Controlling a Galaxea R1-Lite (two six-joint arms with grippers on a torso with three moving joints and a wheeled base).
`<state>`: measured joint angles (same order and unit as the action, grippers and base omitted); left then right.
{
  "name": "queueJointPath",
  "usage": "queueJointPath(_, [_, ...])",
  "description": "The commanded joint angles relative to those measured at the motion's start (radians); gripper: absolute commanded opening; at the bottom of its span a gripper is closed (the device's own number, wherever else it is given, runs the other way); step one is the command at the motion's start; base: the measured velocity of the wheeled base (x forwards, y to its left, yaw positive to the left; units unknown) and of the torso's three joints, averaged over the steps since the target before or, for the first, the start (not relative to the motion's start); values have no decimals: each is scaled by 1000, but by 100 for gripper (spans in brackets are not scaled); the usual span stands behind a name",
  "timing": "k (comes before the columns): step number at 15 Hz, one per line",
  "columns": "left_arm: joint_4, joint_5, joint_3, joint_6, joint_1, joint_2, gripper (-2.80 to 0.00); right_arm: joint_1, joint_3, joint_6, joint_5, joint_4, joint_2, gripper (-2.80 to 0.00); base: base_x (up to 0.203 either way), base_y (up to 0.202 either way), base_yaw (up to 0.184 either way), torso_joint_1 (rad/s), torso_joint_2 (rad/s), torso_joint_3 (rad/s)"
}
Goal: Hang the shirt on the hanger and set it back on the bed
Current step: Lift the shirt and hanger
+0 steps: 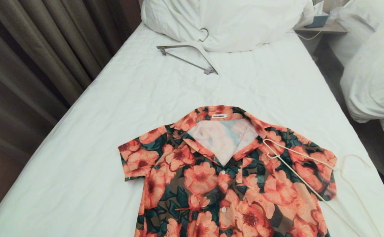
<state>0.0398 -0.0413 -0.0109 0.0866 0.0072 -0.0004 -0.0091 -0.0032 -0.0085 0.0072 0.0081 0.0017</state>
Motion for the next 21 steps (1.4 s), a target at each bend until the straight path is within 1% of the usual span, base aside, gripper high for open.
queueJointPath(1, [0,0,0,1,0,-1,-280,0,-1,-1,0,1,0,-280,0,0,0,0,0,0])
queueJointPath(3, [0,0,0,1,0,0,-280,0,-1,-4,0,4,0,-280,0,0,0,0,0,0])
queueJointPath(5, [0,0,0,1,0,0,-280,0,-10,-35,9,11,8,-280,0,0,0,0,0,0])
queueJointPath(6, [0,0,0,1,0,0,-280,3,-36,-40,27,11,31,-280,0,0,0,0,0,0])
queueJointPath(7, [0,0,0,1,0,0,-280,6,-73,-28,58,12,72,-280,0,0,0,0,0,0])
queueJointPath(8, [0,0,0,1,0,0,-280,7,-115,10,90,12,136,-280,0,0,0,0,0,0])
queueJointPath(10, [0,0,0,1,0,0,-280,9,-194,112,125,8,304,-280,0,0,0,0,0,0])
queueJointPath(13, [0,0,0,1,0,0,-280,9,-310,309,156,3,631,-280,0,0,0,0,0,0])
queueJointPath(15, [0,0,0,1,0,-1,-280,-5,-365,411,190,-12,877,-280,0,0,0,0,0,0])
queueJointPath(16, [0,0,0,1,0,0,-280,-25,-385,444,224,-29,991,-280,0,0,0,0,0,0])
queueJointPath(18, [0,0,0,1,0,0,-280,-107,-432,480,328,-61,1203,-280,0,0,0,0,0,0])
queueJointPath(19, [0,0,0,1,0,-1,-280,-155,-449,475,372,-72,1295,-280,0,0,0,0,0,0])
queueJointPath(21, [0,0,0,1,0,0,-280,-259,-477,430,455,-88,1457,-280,0,0,0,0,0,0])
